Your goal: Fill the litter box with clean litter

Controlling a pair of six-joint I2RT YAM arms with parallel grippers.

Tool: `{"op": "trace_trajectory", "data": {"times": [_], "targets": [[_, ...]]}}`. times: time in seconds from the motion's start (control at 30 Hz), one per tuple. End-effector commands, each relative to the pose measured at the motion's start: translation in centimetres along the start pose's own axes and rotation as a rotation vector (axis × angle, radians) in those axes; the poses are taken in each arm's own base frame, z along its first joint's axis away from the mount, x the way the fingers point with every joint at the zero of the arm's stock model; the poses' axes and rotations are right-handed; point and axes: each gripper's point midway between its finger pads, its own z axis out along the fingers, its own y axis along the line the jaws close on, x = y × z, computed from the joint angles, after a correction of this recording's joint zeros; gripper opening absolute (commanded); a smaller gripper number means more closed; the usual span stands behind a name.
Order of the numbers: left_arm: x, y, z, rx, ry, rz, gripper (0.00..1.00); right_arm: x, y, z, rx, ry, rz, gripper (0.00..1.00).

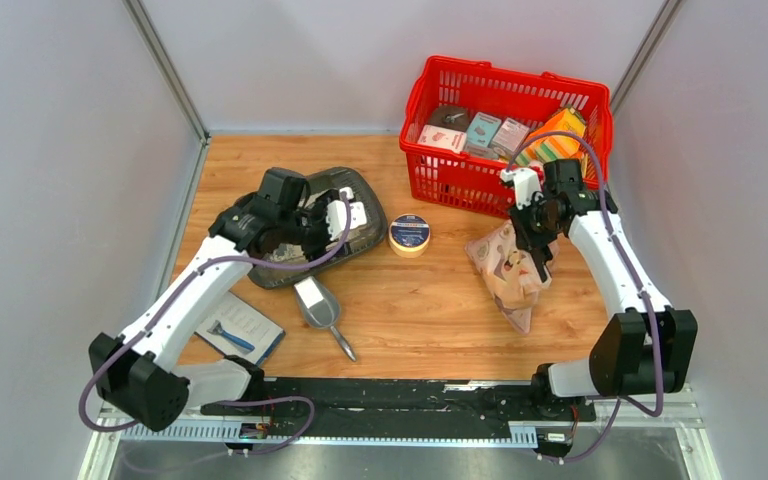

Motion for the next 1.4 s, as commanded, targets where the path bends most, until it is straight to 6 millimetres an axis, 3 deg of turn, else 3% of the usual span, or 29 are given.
{"op": "trace_trajectory", "data": {"times": [0.0,0.17,0.23,0.4,0.63,0.83,1.0,1.1,1.3,1.37], "targets": [[-1.8,-1.2,-1.9,-0.039,-0.091,-0.100,0.82,-2.7,5.0,-2.0,-0.229,-0.122,-0.138,0.19],[-0.3,-1.2,-2.6,-0.116,-0.068,-0.120,0.82,-2.6,10.2,-2.6,-0.358,-0.123,-0.331,0.00],[0.8,-1.1,-2.5,-0.146,-0.069,-0.145,0.82,-2.7,13.3,-3.9,-0.478,-0.143,-0.449,0.00],[4.5,-0.7,-2.4,-0.219,-0.040,-0.205,0.82,-3.4,17.6,-6.3,-0.623,-0.179,-0.644,0.00],[5.6,-1.0,-3.6,-0.268,-0.050,-0.234,0.82,-6.1,23.1,-7.3,-0.754,-0.230,-0.868,0.00],[5.7,-2.1,-4.1,-0.265,-0.068,-0.248,0.82,-9.6,25.6,-5.3,-0.751,-0.293,-0.956,0.00],[5.8,-2.8,-4.5,-0.265,-0.068,-0.239,0.82,-12.9,27.0,-5.8,-0.743,-0.368,-1.024,0.00],[5.7,-3.1,-4.7,-0.262,-0.080,-0.229,0.82,-13.9,27.9,-5.9,-0.755,-0.389,-1.075,0.00],[5.4,-3.1,-4.8,-0.269,-0.100,-0.216,0.82,-12.2,30.0,-5.1,-0.842,-0.328,-1.168,0.00],[4.8,-3.6,-4.6,-0.236,-0.133,-0.192,0.81,-12.4,30.1,-5.7,-0.858,-0.338,-1.180,0.01]]}}
